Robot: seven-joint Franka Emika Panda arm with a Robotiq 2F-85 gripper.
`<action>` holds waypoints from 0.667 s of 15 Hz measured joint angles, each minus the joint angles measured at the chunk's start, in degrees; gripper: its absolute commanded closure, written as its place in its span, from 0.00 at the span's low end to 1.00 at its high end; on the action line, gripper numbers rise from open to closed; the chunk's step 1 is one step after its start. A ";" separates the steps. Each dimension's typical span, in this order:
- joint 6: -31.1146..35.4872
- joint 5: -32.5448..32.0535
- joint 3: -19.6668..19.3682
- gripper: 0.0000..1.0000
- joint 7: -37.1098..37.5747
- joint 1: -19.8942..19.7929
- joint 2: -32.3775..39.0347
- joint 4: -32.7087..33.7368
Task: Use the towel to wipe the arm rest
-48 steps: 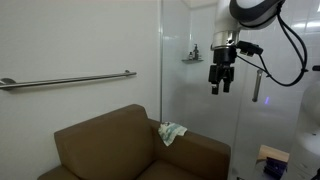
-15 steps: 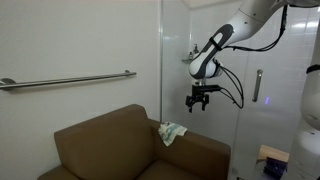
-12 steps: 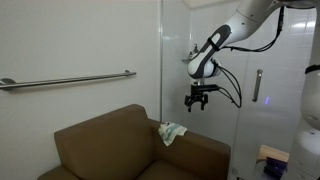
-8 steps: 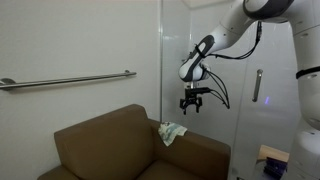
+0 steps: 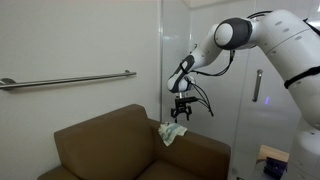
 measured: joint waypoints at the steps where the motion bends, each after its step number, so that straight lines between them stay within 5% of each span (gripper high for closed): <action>1: 0.00 0.00 -0.15 0.00 0.00 0.00 -0.25 -0.05; 6: -2.23 -0.01 -0.17 0.00 -0.28 0.00 1.16 2.30; 10: -6.86 -0.10 0.59 0.00 -0.88 0.05 8.17 13.50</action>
